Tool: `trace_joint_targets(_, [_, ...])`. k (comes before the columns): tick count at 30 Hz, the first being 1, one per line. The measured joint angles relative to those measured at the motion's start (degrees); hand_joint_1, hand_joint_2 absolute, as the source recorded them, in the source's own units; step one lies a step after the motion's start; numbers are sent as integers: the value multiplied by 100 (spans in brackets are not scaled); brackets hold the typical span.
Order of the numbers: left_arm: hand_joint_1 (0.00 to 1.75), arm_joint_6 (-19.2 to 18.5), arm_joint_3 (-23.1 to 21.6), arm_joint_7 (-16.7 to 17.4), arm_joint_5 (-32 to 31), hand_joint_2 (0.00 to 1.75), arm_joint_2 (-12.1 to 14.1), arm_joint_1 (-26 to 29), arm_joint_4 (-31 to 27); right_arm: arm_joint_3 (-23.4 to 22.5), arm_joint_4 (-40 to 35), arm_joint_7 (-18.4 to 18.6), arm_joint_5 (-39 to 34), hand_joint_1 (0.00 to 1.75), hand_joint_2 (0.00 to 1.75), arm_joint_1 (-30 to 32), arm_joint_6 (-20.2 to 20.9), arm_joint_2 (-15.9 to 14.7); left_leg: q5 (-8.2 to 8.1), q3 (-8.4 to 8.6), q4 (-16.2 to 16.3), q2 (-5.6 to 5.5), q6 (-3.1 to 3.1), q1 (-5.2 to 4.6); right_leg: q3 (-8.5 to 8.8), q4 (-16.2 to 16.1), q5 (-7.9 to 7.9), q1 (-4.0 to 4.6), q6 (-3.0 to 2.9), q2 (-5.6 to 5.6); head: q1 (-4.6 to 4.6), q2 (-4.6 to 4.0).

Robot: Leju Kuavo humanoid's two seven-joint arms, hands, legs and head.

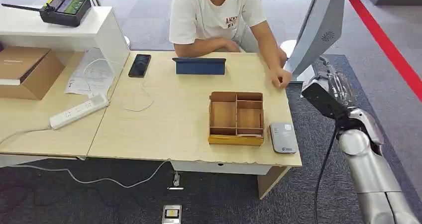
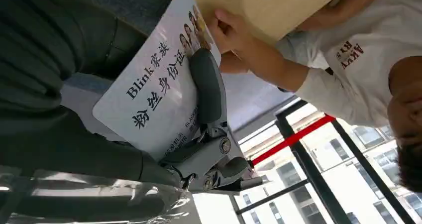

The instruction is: Pass the card to the sensor for recognition and then transmit it.

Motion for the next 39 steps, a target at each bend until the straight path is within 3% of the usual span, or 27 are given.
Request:
trace_joint_targets(15, [0, -15, -55, 101, 24, 0, 0, -8, 7, 243, 661, 77, 608, 175, 175, 312, -230, 129, 0, -2, 0, 0, 0, 0, -2, 0, -1, 0, -1, 0, 0, 0])
trace_joint_targets(39, [0, -83, -98, 225, 168, 0, -4, -26, 9, 466, 1615, -96, 787, 175, 175, 393, -446, 474, 0, -2, 0, 1, 0, 0, -2, 0, 0, 0, -1, 0, -2, 0])
